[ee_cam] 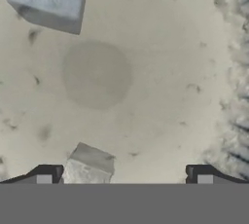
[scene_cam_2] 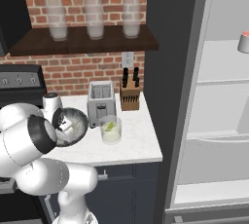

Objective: Grab a lemon wedge from the fridge and one ice cube from the ice bowl, and put them in the glass of lemonade.

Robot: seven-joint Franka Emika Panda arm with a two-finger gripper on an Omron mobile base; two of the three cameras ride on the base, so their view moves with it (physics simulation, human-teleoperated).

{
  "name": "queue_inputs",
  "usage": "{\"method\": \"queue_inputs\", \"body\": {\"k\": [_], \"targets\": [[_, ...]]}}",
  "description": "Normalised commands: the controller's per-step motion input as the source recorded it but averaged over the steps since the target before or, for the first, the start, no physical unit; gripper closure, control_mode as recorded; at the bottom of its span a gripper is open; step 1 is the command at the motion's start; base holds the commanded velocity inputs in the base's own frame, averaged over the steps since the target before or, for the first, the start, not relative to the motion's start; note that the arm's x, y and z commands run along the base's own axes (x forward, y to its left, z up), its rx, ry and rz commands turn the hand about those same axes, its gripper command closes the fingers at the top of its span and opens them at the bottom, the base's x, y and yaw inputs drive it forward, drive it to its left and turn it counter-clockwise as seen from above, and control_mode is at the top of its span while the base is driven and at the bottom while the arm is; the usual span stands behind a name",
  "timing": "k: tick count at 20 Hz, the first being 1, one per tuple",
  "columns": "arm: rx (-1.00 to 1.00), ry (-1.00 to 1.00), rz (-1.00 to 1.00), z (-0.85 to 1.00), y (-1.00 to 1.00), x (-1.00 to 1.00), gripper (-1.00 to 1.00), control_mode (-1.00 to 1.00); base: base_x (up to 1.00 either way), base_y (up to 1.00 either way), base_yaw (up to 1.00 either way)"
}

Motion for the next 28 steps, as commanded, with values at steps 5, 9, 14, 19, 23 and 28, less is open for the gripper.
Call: {"method": "queue_inputs", "body": {"k": [5,9,14,19,23,28], "targets": [[0.00,0.00,0.00,-0.14,0.00,-0.05,-1.00,-1.00,0.00,0.00,0.00],[0.00,0.00,0.00,-0.04,0.00,0.00,-1.00,-1.00,0.00,0.00,0.00],[0.00,0.00,0.00,-0.20,0.00,-0.02,-1.00,-1.00,0.00,0.00,0.00],[0.00,0.01,0.00,0.00,0.00,0.00,1.00,-1.00,0.00,0.00,0.00],[0.00,0.00,0.00,0.00,0.00,0.00,1.00,-1.00,0.00,0.00,0.00],[0.00,0.00,0.00,0.00,0.00,0.00,1.00,-1.00,0.00,0.00,0.00]]}}
